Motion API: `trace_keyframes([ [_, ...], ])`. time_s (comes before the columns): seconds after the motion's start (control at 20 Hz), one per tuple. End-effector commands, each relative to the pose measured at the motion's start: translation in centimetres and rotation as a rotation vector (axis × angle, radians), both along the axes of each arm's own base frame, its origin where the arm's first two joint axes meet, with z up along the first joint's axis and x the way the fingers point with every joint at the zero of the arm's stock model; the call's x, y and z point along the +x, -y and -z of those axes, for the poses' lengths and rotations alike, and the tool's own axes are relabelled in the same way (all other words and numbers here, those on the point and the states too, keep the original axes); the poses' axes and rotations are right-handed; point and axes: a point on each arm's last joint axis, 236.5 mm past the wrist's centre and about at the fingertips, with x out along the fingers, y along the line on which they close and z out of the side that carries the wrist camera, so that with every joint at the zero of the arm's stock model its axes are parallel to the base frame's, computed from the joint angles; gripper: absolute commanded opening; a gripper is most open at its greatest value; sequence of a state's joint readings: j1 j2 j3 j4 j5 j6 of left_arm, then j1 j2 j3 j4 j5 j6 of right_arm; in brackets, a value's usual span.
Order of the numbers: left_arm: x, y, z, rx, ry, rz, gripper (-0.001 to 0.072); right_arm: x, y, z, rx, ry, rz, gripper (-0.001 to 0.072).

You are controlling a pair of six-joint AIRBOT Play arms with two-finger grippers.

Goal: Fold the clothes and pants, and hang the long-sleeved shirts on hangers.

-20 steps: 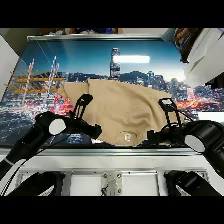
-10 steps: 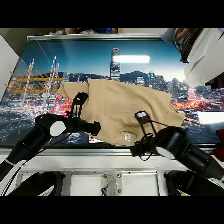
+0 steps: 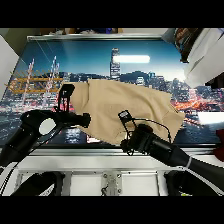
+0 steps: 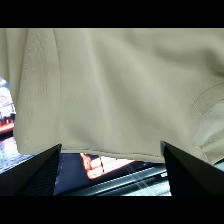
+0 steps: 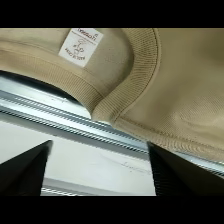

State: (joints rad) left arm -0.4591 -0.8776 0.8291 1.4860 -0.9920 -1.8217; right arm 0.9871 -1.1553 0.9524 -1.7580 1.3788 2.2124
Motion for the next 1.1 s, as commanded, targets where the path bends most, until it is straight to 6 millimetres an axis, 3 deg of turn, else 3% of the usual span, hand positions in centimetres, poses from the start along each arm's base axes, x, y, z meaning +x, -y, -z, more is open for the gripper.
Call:
trace_keyframes([
  [0.0,0.7,-1.9,-0.3,0.005,0.004,-0.058,0.0676,-0.1,1.1,1.8,-0.110,-0.032,0.073,0.0715],
  [0.2,0.8,-2.1,-0.3,0.002,0.003,-0.068,0.0676,0.2,1.8,3.3,-0.170,-0.017,0.201,0.0713],
  [0.6,0.5,-2.2,-0.1,0.010,-0.014,-0.066,0.0676,0.4,2.3,6.3,-0.250,-0.021,0.278,0.0713],
  [1.05,0.5,-2.2,-0.1,0.009,-0.013,-0.066,0.0675,1.2,3.9,7.7,-0.317,-0.014,0.330,0.0709],
])
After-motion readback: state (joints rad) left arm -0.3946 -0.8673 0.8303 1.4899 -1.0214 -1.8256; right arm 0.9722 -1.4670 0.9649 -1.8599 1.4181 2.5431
